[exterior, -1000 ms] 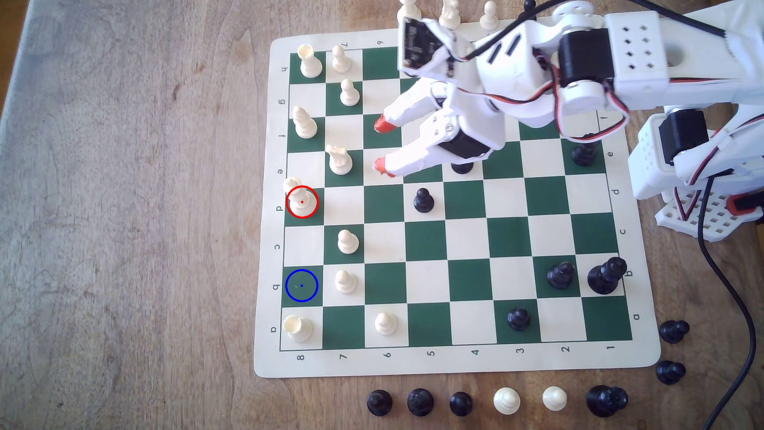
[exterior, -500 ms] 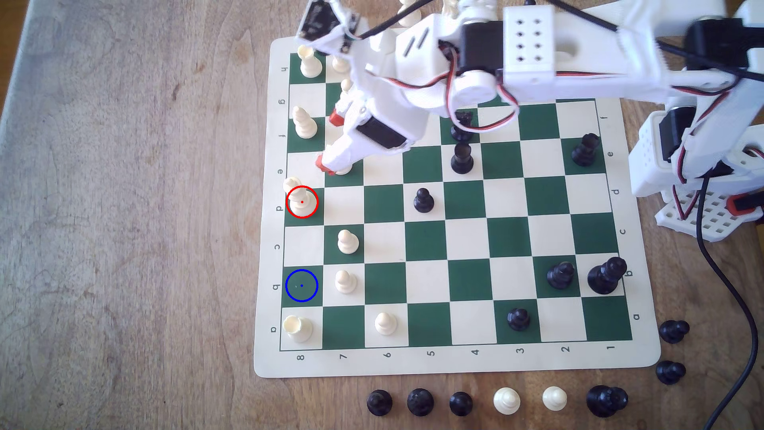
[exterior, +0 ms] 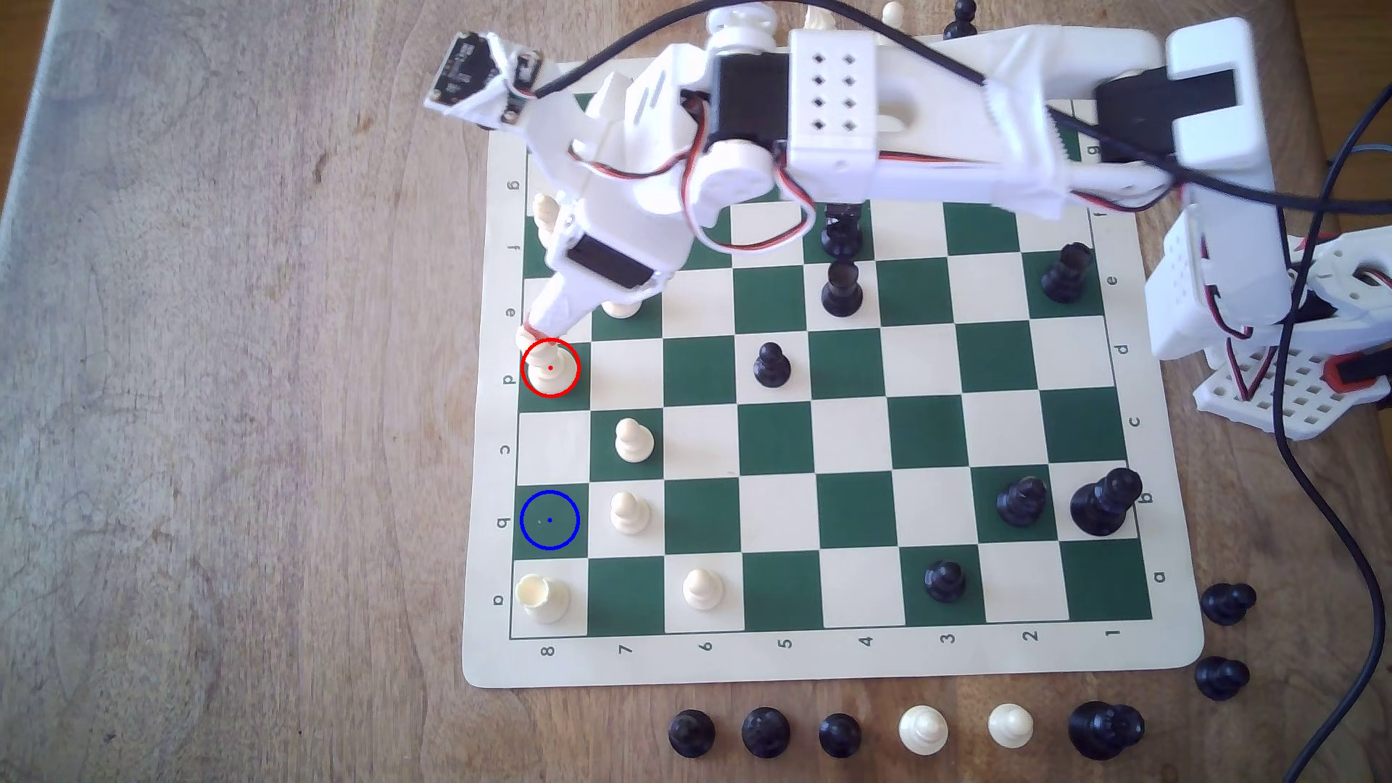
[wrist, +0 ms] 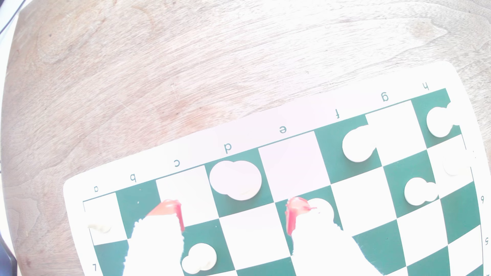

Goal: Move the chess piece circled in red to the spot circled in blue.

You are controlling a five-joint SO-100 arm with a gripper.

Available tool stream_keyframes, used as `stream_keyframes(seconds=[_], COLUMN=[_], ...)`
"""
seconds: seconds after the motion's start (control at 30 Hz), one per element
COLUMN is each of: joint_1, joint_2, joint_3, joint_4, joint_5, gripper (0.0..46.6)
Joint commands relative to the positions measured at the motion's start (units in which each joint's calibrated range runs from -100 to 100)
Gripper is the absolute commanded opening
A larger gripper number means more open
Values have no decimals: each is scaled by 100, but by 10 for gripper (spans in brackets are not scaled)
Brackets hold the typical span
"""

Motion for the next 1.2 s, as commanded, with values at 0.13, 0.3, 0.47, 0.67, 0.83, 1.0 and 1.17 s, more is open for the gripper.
stream_keyframes(seconds=[0.13,0.3,0.47,0.67,0.83,1.0,1.17], joint_1=[-123,-170,-178,-147,-170,-225,-256], joint_2=[1009,1263,1560,1781,1925,2061,2087], joint_3=[-2353,-2634,-2924,-3160,-3160,-3160,-3160], joint_4=[469,486,494,478,469,461,412], joint_5=[-44,-44,-39,10,15,15,15], gripper=[219,219,213,199,200,199,196])
